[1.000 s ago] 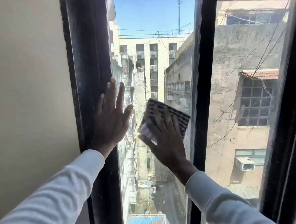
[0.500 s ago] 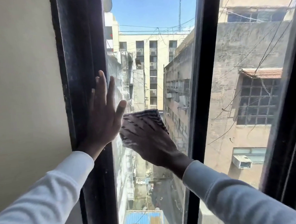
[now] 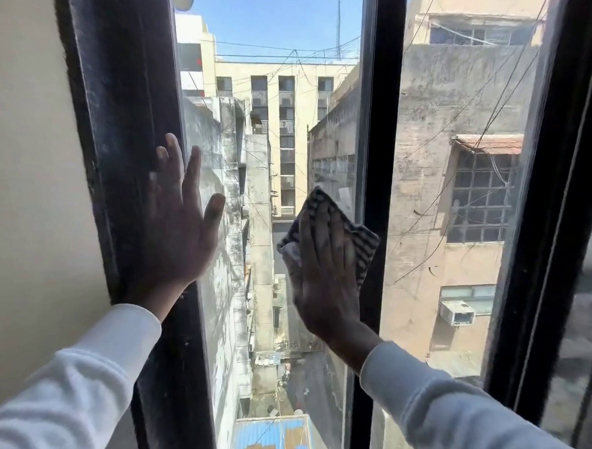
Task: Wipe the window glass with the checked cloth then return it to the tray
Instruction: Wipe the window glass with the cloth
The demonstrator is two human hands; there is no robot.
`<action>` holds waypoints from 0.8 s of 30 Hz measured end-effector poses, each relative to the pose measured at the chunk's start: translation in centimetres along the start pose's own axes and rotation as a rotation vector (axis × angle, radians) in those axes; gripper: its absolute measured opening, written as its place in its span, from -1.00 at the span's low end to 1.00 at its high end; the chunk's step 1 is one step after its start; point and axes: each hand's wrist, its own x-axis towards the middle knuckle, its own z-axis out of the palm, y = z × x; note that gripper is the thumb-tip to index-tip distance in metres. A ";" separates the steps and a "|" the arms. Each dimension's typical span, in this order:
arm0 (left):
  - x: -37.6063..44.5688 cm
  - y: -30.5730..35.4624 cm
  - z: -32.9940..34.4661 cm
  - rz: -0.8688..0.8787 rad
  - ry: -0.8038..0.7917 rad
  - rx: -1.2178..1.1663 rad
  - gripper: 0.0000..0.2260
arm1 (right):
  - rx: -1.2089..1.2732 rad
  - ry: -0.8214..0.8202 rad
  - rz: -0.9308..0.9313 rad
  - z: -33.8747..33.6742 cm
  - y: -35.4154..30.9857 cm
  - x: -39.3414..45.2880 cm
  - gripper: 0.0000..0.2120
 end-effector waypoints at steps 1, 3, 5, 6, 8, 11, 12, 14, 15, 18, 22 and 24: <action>-0.1 0.0 0.0 -0.003 -0.011 -0.001 -0.28 | -0.009 -0.072 -0.196 0.4 -0.3 -2.0 -0.40; -0.1 -0.2 0.0 0.035 -0.042 0.010 -0.30 | -0.044 -0.138 -0.516 0.1 1.4 -2.9 -0.48; -0.1 -0.4 0.1 0.050 -0.036 0.024 -0.33 | -0.062 -0.047 -0.396 -0.4 3.1 -0.1 -0.46; -0.1 -0.4 0.2 0.030 -0.025 0.024 -0.34 | -0.011 0.016 -0.173 -0.9 2.9 1.2 -0.40; 0.2 -0.2 0.4 -0.023 -0.008 -0.003 -0.34 | 0.070 0.057 0.138 -1.4 0.7 1.5 -0.35; 0.0 -0.5 0.2 0.003 -0.035 -0.029 -0.33 | 0.025 -0.096 -0.311 -0.4 -1.0 -2.5 -0.47; -0.1 -0.6 0.1 0.034 -0.053 -0.036 -0.32 | 0.007 -0.074 -0.448 -0.5 0.4 -1.8 -0.49; -0.2 -0.6 -0.1 0.056 -0.081 -0.015 -0.30 | -0.023 0.032 -0.332 -0.8 2.1 2.0 -0.48; -0.1 -0.3 -0.2 0.036 -0.079 -0.015 -0.30 | 0.007 0.081 -0.103 -1.2 1.9 3.7 -0.43; 0.2 0.6 -0.8 -0.056 -0.069 -0.090 -0.31 | 0.095 0.076 0.176 -0.8 -0.8 2.9 -0.37; 0.2 0.4 -1.0 -0.025 -0.090 -0.082 -0.30 | -0.011 -0.071 -0.382 -0.7 2.3 -0.9 -0.45; 0.3 0.5 -0.7 -0.027 -0.058 -0.085 -0.26 | -0.055 0.047 -0.152 -1.1 2.9 2.6 -0.38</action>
